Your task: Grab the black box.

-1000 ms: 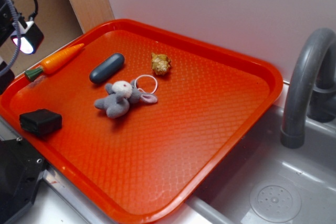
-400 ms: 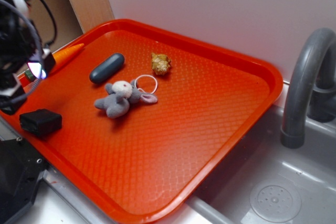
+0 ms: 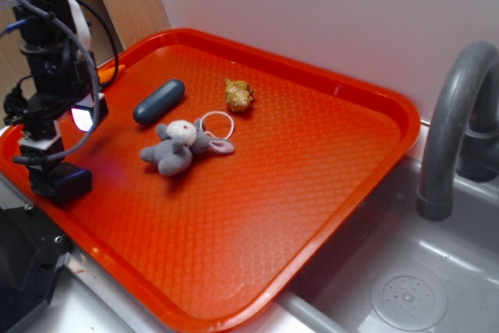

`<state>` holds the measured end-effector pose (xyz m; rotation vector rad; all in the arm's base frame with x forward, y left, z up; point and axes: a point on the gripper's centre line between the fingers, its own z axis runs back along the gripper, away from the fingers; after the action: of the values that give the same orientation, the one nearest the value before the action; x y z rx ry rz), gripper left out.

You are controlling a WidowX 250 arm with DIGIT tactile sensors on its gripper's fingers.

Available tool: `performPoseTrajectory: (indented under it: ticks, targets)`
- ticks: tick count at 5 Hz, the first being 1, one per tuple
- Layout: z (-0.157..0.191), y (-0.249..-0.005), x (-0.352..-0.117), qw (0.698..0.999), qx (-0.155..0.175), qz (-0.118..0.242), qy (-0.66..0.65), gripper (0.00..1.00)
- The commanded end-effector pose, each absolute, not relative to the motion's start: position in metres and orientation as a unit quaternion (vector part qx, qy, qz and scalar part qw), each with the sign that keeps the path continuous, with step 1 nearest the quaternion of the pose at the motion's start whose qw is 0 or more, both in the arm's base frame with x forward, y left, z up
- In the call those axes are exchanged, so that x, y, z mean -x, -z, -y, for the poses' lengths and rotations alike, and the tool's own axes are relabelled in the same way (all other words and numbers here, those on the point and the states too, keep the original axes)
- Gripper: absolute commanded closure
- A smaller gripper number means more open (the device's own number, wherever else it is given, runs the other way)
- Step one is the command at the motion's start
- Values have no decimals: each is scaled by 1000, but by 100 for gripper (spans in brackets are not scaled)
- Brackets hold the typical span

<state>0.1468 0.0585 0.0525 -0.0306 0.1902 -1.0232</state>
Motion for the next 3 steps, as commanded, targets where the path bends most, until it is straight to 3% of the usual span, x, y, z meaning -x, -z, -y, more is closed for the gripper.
performPoseTrajectory:
  ticks: [1,2,3]
  targets:
    - [-42,-79,-125,850,26,-60,523,0]
    - [-41,-78,-118,849,31,-64,524,0]
    - [-39,-63,-120,849,34,-89,520,0]
